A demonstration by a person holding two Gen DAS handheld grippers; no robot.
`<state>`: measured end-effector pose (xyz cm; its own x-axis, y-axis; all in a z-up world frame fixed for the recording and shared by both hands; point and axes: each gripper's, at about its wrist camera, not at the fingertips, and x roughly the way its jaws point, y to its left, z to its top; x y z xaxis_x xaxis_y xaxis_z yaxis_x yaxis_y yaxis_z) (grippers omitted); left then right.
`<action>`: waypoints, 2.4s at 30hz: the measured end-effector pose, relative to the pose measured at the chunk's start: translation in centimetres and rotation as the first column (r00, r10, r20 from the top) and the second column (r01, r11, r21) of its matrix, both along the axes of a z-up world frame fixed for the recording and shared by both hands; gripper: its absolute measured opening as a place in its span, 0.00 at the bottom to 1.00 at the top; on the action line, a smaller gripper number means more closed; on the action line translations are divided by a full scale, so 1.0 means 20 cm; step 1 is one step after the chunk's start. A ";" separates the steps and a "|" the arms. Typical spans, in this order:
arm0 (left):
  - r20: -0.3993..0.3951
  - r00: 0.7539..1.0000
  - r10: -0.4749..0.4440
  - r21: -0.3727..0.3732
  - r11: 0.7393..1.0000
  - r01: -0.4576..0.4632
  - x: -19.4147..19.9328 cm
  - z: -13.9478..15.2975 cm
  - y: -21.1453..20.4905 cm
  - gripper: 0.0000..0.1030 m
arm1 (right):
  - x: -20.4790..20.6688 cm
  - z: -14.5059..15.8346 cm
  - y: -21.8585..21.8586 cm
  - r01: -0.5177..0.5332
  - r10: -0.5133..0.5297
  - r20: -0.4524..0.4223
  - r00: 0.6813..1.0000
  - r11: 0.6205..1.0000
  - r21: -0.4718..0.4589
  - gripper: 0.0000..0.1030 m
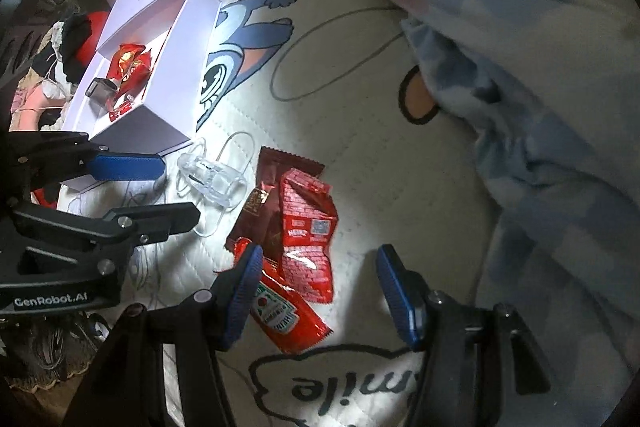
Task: Organize objects
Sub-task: 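Grasp the clear plastic piece with the left gripper while the right grasps the red ketchup packet, then lift the clear plastic piece with the left gripper while the right carries the ketchup packet toward the box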
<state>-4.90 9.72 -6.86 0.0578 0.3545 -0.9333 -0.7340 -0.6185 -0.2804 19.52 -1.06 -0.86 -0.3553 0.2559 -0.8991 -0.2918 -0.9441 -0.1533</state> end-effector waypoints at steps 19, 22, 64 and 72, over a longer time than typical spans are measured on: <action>0.053 0.994 0.095 0.085 0.991 -0.099 -0.05 -0.03 0.00 0.64 | 0.02 -0.04 0.05 0.048 -0.048 -0.007 0.999 0.998 0.029 0.27; 0.041 0.994 0.106 0.063 0.992 -0.108 -0.06 -0.06 0.02 0.64 | 0.03 -0.03 0.06 0.052 -0.052 -0.009 0.999 0.998 0.020 0.27; 0.059 0.998 0.021 0.025 0.999 -0.023 0.14 -0.07 -0.47 0.57 | 0.24 -0.11 -0.34 0.082 -0.082 0.002 0.997 0.993 -0.086 0.27; 0.083 0.996 0.019 -0.013 1.000 -0.018 0.12 -0.15 -0.52 0.57 | 0.23 -0.15 -0.36 0.096 -0.095 0.017 0.995 0.991 -0.097 0.27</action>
<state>-2.48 -0.75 -9.83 0.1294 0.3450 -0.9296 -0.6970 -0.6352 -0.3328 24.15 -8.22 -3.87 -0.3222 0.1985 -0.9256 -0.3798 -0.9227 -0.0657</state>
